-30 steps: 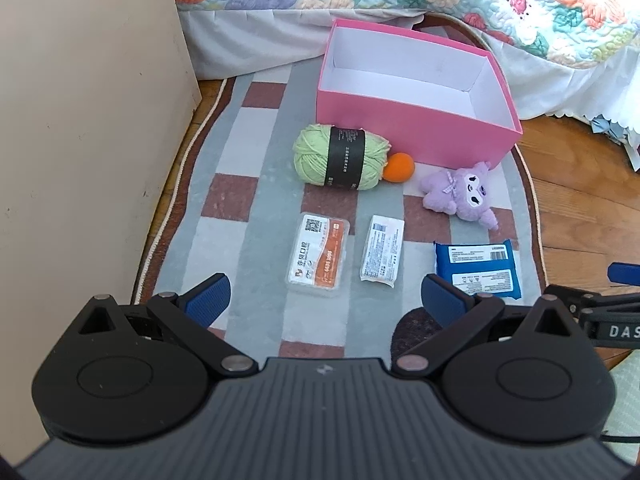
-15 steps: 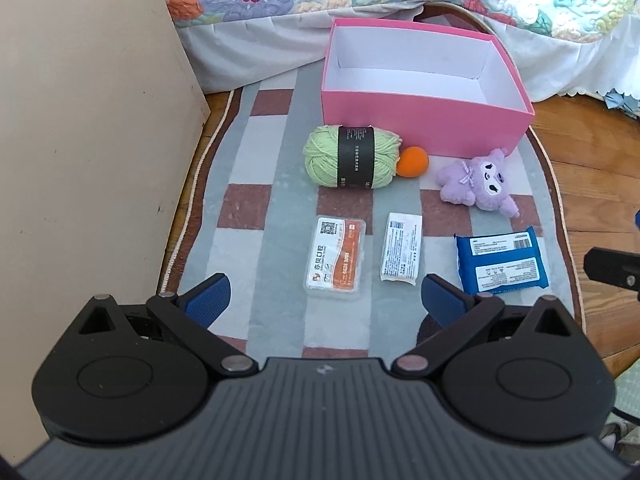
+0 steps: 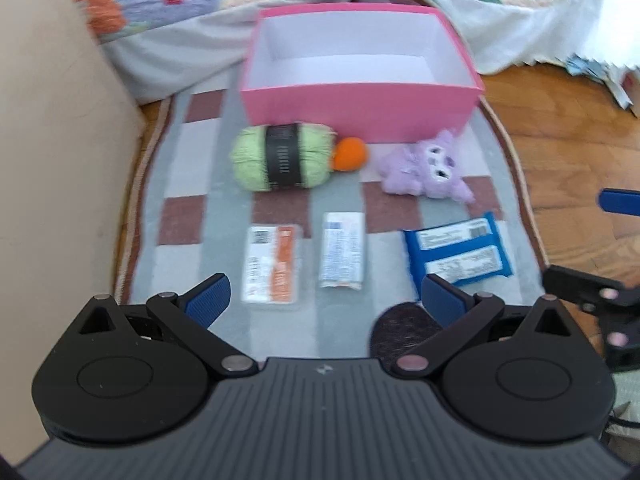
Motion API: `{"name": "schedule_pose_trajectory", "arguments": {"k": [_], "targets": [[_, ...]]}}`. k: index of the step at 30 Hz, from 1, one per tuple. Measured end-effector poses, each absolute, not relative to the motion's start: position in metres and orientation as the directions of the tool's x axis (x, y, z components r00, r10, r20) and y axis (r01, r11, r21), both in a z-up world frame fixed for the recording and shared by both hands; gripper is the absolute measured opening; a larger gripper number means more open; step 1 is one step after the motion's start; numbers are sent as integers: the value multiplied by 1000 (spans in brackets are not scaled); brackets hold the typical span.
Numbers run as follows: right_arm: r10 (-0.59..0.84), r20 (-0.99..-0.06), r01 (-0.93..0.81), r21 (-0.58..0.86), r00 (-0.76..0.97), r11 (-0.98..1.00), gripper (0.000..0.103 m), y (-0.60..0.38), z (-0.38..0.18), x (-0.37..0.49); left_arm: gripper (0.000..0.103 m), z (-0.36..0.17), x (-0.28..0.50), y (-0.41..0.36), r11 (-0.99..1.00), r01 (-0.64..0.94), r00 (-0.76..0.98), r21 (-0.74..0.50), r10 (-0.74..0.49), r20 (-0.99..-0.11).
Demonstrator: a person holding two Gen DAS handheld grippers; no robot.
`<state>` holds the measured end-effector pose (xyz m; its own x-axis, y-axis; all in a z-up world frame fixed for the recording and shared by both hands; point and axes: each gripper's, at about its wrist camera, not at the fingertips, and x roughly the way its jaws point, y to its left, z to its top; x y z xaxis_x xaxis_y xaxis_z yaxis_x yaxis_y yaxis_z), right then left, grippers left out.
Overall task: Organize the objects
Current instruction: 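Move the left tool to the blue wet-wipe pack and close on it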
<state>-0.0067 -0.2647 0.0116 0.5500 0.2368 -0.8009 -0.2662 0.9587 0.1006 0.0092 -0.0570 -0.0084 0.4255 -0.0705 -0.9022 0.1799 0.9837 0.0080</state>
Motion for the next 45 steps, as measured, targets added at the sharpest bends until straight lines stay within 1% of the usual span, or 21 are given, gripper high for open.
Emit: {"name": "schedule_pose_trajectory", "arguments": {"k": [3, 8, 12, 16, 20, 22, 24, 26, 29, 30, 31, 33, 35, 37, 38, 40, 43, 45], "targets": [[231, -804, -276, 87, 549, 957, 103, -272, -5, -6, 103, -19, 15, -72, 973, 223, 399, -53, -140, -906], [322, -787, -316, 171, 526, 933, 101, -280, -28, -7, 101, -41, 27, -96, 964, 244, 362, -105, -191, -912], [308, -759, -363, 101, 574, 926, 101, -274, -44, -11, 100, -64, 37, -109, 955, 245, 319, -166, -241, -916], [238, -767, -344, 24, 595, 939, 101, -273, -65, -4, 100, -77, 42, -113, 945, 248, 348, -213, -292, -891], [270, -768, -303, 104, 581, 947, 97, -283, -87, 7, 100, -90, 47, -113, 941, 238, 375, -238, -316, -872], [256, -782, -259, 125, 568, 958, 96, -287, -99, 13, 98, -100, 51, -111, 941, 224, 365, -255, -323, -873], [258, -789, -253, 135, 558, 958, 94, -288, -110, 15, 90, -111, 54, -111, 941, 220, 358, -256, -322, -877], [253, -801, -235, 145, 543, 961, 92, -290, -120, 17, 87, -121, 54, -111, 942, 219, 355, -256, -321, -878], [267, -809, -198, 188, 525, 962, 89, -294, -132, 19, 79, -136, 55, -113, 940, 213, 349, -267, -329, -878], [271, -812, -179, 207, 517, 962, 86, -297, -136, 20, 74, -140, 54, -113, 938, 210, 344, -274, -334, -878], [283, -811, -159, 234, 512, 959, 85, -300, -139, 21, 72, -144, 55, -113, 940, 198, 341, -277, -331, -880], [311, -806, -129, 286, 504, 950, 79, -304, -142, 22, 64, -150, 56, -114, 946, 188, 336, -264, -315, -888], [321, -804, -109, 309, 501, 945, 75, -307, -145, 23, 63, -156, 57, -114, 949, 187, 338, -253, -304, -891], [326, -802, -101, 320, 501, 942, 72, -308, -146, 23, 60, -161, 57, -114, 946, 179, 325, -269, -315, -892], [331, -800, -96, 329, 500, 939, 68, -309, -147, 22, 60, -162, 57, -113, 943, 172, 326, -284, -327, -887], [330, -797, -88, 333, 505, 939, 67, -310, -147, 21, 58, -162, 54, -114, 940, 177, 347, -293, -338, -875], [322, -797, -92, 321, 511, 942, 64, -309, -147, 20, 48, -163, 48, -114, 934, 186, 368, -305, -354, -860], [323, -793, -98, 320, 517, 942, 55, -307, -148, 18, 40, -164, 47, -113, 927, 175, 364, -333, -375, -853]]}}
